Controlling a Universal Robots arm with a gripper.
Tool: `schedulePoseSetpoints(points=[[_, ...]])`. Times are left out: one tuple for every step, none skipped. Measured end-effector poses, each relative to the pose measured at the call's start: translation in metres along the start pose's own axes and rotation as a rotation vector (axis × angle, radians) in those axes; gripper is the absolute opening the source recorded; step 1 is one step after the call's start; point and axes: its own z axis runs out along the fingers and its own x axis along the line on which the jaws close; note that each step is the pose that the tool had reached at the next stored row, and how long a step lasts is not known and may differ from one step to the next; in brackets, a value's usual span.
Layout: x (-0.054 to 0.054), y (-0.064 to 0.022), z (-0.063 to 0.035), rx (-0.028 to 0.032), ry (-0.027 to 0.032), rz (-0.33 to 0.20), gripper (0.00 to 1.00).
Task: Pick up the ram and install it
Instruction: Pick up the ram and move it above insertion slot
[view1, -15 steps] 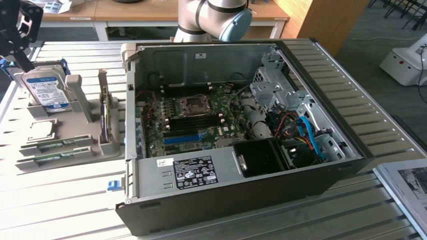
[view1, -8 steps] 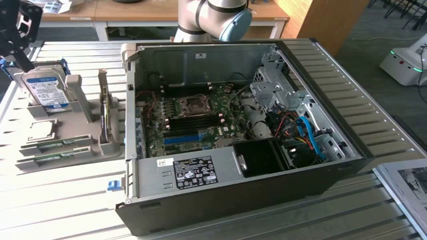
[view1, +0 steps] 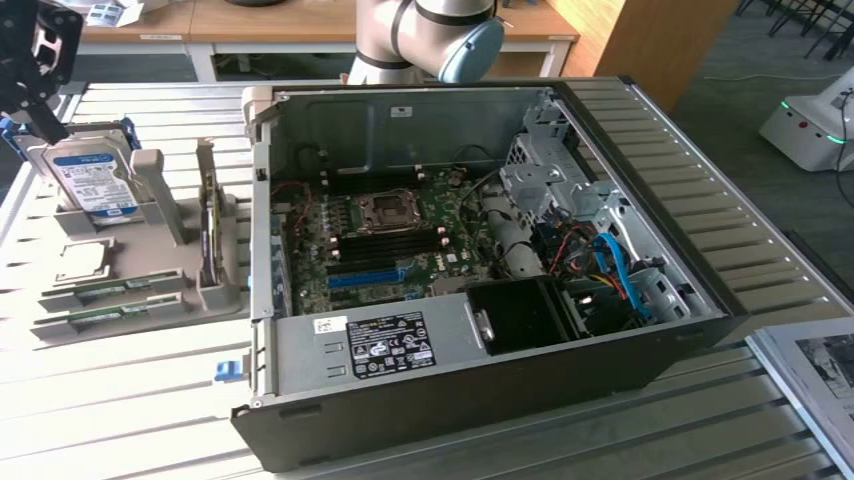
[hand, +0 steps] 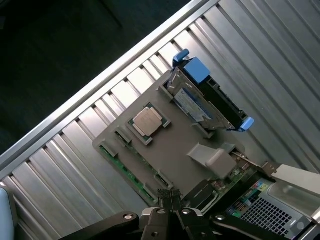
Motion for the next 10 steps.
schedulePoseSetpoints(points=[[0.0, 0.0, 0.0, -0.0003, 0.0003, -0.006, 0.1], [0.0, 0.0, 0.0, -0.0005, 0.0005, -0.011, 0.1], [0.0, 0.0, 0.0, -0.0008, 0.0008, -0.016, 0.1], [0.0, 0.0, 0.0, -0.001, 0.001, -0.022, 0.1], [0.0, 0.0, 0.0, -0.0013, 0.0013, -0.027, 0.1], [0.0, 0.0, 0.0, -0.0016, 0.0016, -0.033, 0.1], [0.0, 0.0, 0.0, -0.0018, 0.0018, -0.038, 0.1], [0.0, 0.0, 0.0, -0.0021, 0.002, -0.044, 0.1], [0.0, 0.0, 0.0, -0.0023, 0.0023, -0.049, 0.1], [0.0, 0.0, 0.0, -0.0026, 0.0026, -0.055, 0.1]])
